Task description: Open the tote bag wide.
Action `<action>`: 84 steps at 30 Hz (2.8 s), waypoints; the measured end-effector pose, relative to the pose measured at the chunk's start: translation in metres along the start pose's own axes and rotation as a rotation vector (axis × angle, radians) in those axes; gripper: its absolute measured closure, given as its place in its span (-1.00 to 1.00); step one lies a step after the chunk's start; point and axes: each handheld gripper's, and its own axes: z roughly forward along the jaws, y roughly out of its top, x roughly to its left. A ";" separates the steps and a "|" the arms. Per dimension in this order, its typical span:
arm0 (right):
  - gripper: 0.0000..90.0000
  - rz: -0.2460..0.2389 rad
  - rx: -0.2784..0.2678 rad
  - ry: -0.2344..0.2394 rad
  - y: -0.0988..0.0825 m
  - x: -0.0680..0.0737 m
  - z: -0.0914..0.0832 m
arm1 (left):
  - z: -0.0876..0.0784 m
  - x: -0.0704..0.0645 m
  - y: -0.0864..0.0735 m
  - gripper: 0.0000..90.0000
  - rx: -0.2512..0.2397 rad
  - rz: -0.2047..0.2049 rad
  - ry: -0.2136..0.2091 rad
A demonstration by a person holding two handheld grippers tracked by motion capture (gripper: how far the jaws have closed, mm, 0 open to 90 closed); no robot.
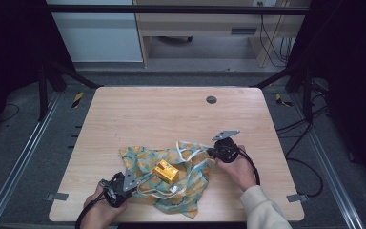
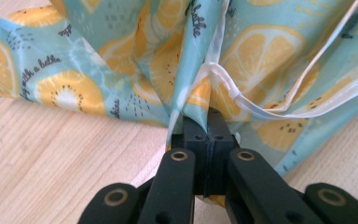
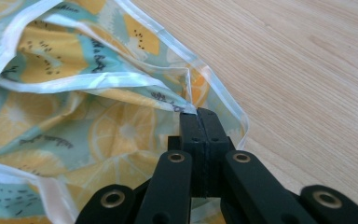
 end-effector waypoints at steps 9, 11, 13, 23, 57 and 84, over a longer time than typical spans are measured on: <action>1.00 -0.034 0.015 -0.024 0.002 0.001 0.003 | -0.003 0.000 -0.007 1.00 -0.019 0.001 -0.004; 0.97 -0.029 -0.009 -0.012 0.004 0.002 0.000 | -0.007 0.000 -0.009 0.87 -0.075 0.003 0.004; 0.66 -0.032 -0.048 -0.008 0.007 0.006 -0.007 | -0.013 0.000 -0.008 0.50 -0.129 -0.020 -0.002; -0.17 -0.097 -0.191 -0.040 0.031 0.035 -0.057 | -0.045 0.004 0.005 0.09 -0.340 -0.096 0.031; -0.06 -0.254 0.050 0.173 -0.062 0.110 -0.033 | 0.020 0.039 0.008 0.55 -0.061 -0.133 0.055; -0.80 0.138 -0.222 -0.189 -0.082 -0.021 -0.101 | -0.027 0.101 -0.033 -0.79 -0.352 -0.506 0.240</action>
